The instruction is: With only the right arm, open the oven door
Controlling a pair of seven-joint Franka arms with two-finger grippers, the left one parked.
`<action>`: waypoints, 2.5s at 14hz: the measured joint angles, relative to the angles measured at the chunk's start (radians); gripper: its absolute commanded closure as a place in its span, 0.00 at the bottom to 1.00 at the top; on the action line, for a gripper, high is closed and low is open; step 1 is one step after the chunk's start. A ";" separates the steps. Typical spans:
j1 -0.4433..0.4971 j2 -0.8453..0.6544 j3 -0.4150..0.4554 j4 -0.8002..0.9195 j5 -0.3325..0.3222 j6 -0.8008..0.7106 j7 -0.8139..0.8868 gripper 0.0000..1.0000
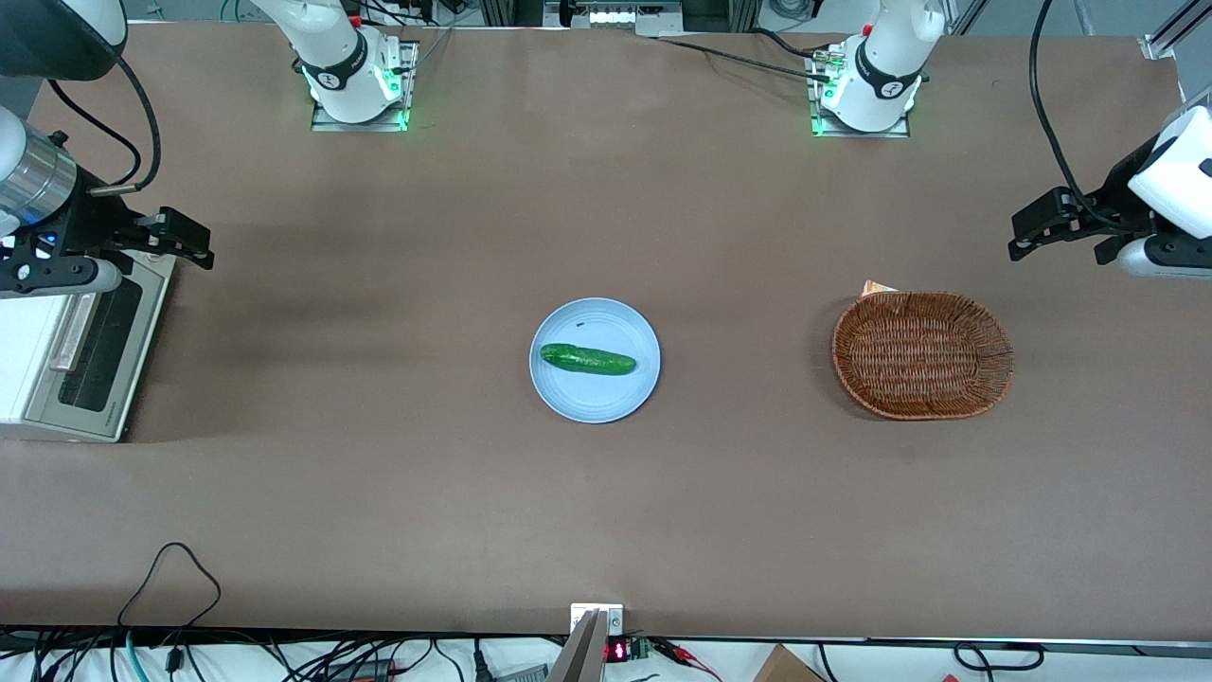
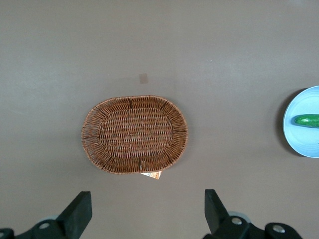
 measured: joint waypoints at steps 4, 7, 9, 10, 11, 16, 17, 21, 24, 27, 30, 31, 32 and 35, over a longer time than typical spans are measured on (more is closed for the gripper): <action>0.001 0.000 0.001 0.000 -0.019 0.000 -0.002 0.00; 0.001 0.000 0.001 0.000 -0.020 -0.001 -0.002 0.00; 0.001 0.000 0.001 -0.001 -0.020 -0.013 -0.002 0.00; 0.001 0.000 0.001 -0.001 -0.020 -0.016 -0.002 0.01; 0.001 0.000 0.001 0.000 -0.020 -0.017 -0.002 0.01; 0.002 0.000 0.001 0.000 -0.020 -0.019 -0.003 0.04; 0.002 0.000 0.001 -0.001 -0.020 -0.020 -0.003 0.04; 0.002 0.000 0.002 -0.002 -0.020 -0.022 -0.003 0.08; 0.002 0.001 0.002 -0.004 -0.020 -0.023 -0.003 0.09; 0.003 0.002 0.002 -0.005 -0.020 -0.024 -0.002 0.11; 0.003 0.004 0.002 -0.006 -0.020 -0.025 -0.002 0.19; 0.003 0.004 0.002 -0.006 -0.020 -0.025 -0.002 0.21; 0.003 0.004 0.002 -0.006 -0.020 -0.025 -0.002 0.32; 0.003 0.005 0.002 -0.007 -0.019 -0.025 -0.002 0.52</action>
